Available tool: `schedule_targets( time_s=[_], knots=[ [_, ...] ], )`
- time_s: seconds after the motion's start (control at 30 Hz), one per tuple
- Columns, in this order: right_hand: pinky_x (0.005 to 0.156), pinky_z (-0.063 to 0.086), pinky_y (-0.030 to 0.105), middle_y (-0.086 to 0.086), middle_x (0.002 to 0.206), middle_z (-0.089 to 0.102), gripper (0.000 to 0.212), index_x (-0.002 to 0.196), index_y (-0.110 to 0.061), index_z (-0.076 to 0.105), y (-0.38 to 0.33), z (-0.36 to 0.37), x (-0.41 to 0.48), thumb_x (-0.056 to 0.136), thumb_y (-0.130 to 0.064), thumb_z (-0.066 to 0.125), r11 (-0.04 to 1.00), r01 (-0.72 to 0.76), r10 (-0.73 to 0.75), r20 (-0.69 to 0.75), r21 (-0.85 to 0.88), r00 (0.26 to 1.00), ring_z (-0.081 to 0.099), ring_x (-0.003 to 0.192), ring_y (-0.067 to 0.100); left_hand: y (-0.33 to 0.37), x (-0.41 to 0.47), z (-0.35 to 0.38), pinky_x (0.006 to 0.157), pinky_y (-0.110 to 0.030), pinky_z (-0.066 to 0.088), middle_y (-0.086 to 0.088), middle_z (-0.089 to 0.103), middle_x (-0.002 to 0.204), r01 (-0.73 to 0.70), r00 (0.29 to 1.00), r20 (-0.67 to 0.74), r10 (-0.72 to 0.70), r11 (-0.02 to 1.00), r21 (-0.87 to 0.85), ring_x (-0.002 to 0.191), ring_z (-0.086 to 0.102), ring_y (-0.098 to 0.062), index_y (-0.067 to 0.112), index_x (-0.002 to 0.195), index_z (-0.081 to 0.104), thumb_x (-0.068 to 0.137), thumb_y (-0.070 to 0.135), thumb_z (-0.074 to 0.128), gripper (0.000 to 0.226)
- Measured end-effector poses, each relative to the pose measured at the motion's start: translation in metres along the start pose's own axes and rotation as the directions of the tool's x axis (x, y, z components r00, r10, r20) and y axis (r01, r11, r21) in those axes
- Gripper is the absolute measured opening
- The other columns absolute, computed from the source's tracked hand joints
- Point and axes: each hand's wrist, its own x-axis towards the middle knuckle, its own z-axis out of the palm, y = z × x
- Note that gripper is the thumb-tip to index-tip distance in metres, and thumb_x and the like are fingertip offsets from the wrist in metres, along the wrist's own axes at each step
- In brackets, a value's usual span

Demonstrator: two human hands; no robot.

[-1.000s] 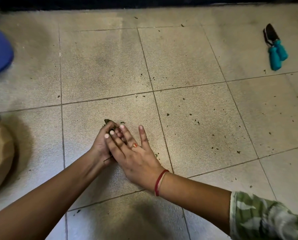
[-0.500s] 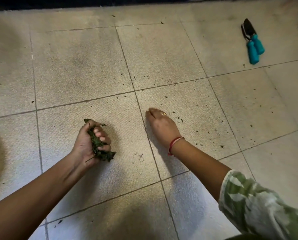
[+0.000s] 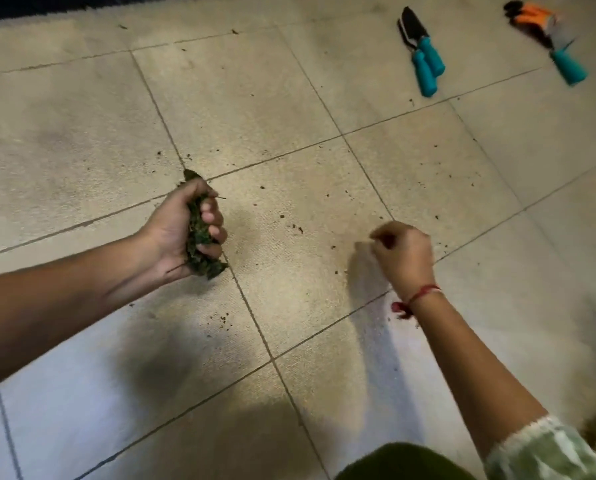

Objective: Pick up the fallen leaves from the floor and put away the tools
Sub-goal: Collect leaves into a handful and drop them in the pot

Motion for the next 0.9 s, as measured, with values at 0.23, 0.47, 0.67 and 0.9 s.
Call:
schedule_targets(
  time_s=[0.23,0.47,0.67,0.9],
  knots=[
    [0.074,0.034,0.01,0.005,0.095,0.071,0.016,0.093,-0.01,0.075,0.055,-0.001,-0.016,0.087,-0.005,0.061,0.987,0.008,-0.001,0.043,-0.159,0.999,0.062,0.085,0.016,-0.049,0.026,0.05,0.036,-0.008,0.021,0.011,0.038,0.041,0.031,0.997,0.069,-0.015,0.972,-0.233,0.035,0.038,-0.003,0.022,0.041,0.042,0.072,0.026,0.05,0.032],
    [0.061,0.035,0.024,0.002,0.075,0.056,0.018,0.078,-0.01,0.064,0.05,0.019,-0.024,0.087,-0.001,0.052,0.925,0.088,-0.044,0.126,-0.37,0.991,0.056,0.071,0.021,-0.056,0.025,0.044,0.035,-0.01,0.022,0.012,0.039,0.04,0.034,0.999,0.038,-0.023,0.943,-0.332,0.035,0.04,-0.003,0.023,0.041,0.042,0.065,0.026,0.051,0.026],
    [0.072,0.053,0.032,0.011,0.079,0.063,0.02,0.079,-0.004,0.063,0.024,0.008,0.003,0.091,-0.005,0.047,0.955,-0.093,0.142,0.16,-0.281,0.977,0.061,0.077,0.024,-0.051,0.025,0.074,0.033,-0.009,0.022,0.011,0.043,0.04,0.105,0.993,-0.006,-0.115,0.93,-0.352,0.034,0.041,-0.003,0.024,0.042,0.047,0.091,0.032,0.044,0.049],
    [0.08,0.057,0.033,0.009,0.08,0.066,0.013,0.072,-0.007,0.066,-0.079,-0.061,0.002,0.081,0.003,0.066,0.757,-0.56,0.381,0.468,0.337,0.797,0.064,0.077,0.021,0.004,-0.04,0.121,0.032,-0.009,0.021,0.011,0.041,0.042,0.103,0.984,-0.1,-0.146,0.931,-0.349,0.033,0.039,-0.004,0.025,0.053,0.042,0.092,0.032,0.043,0.039]
  ],
)
